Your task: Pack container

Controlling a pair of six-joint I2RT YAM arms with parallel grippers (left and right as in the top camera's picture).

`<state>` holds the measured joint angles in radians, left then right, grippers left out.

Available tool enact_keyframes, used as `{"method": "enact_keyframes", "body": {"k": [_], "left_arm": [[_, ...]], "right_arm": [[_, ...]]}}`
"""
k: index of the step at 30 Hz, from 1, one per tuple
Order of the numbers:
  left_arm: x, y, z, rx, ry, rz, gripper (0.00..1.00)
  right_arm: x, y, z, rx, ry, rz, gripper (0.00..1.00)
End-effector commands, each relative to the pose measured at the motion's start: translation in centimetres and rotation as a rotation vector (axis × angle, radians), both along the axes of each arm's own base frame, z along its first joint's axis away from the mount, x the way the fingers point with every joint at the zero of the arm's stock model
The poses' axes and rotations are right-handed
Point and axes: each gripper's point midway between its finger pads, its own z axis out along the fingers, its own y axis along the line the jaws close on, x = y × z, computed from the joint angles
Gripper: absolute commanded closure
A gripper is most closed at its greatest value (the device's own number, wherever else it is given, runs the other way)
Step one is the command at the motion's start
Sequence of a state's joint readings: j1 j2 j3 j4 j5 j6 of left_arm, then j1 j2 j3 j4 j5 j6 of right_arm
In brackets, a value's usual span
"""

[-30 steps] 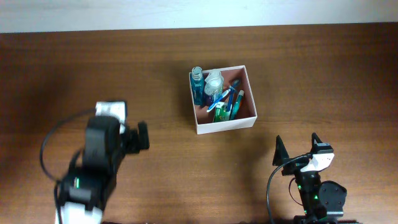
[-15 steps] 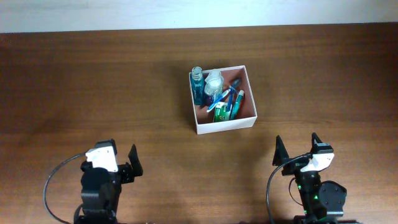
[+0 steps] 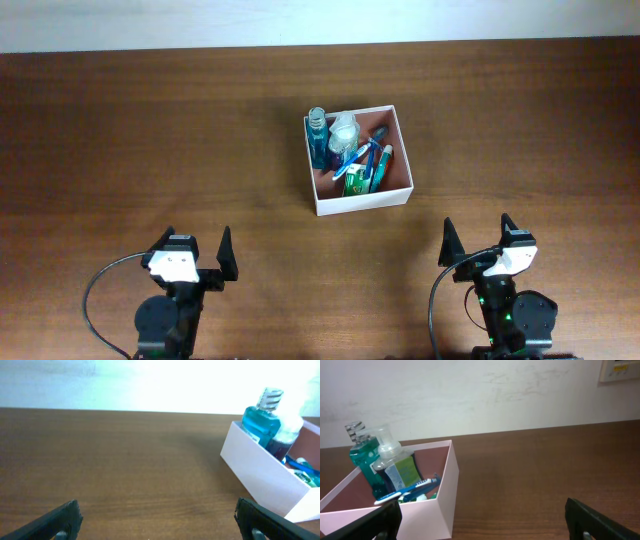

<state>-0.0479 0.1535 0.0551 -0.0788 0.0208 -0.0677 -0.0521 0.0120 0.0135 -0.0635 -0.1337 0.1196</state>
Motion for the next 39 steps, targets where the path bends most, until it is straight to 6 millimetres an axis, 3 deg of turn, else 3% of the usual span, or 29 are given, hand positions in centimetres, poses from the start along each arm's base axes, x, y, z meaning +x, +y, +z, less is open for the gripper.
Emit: {"method": "enact_keyframes", "body": {"k": [1, 7, 17, 39], "left_arm": [[-0.2, -0.2, 0.2, 0.015, -0.044, -0.018, 0.01], [-0.5, -0.1, 1.3, 0.013, -0.111, -0.013, 0.01], [-0.4, 1.2, 1.1, 0.015, -0.104, 0.035, 0.01], [-0.4, 1.2, 1.1, 0.015, -0.104, 0.038, 0.01]], "right_arm": [[0.0, 0.0, -0.2, -0.007, 0.0, 0.005, 0.01], [0.0, 0.0, -0.2, -0.007, 0.0, 0.005, 0.01], [0.0, 0.0, -0.2, -0.007, 0.0, 0.005, 0.01], [0.0, 0.0, -0.2, -0.007, 0.0, 0.005, 0.01]]}}
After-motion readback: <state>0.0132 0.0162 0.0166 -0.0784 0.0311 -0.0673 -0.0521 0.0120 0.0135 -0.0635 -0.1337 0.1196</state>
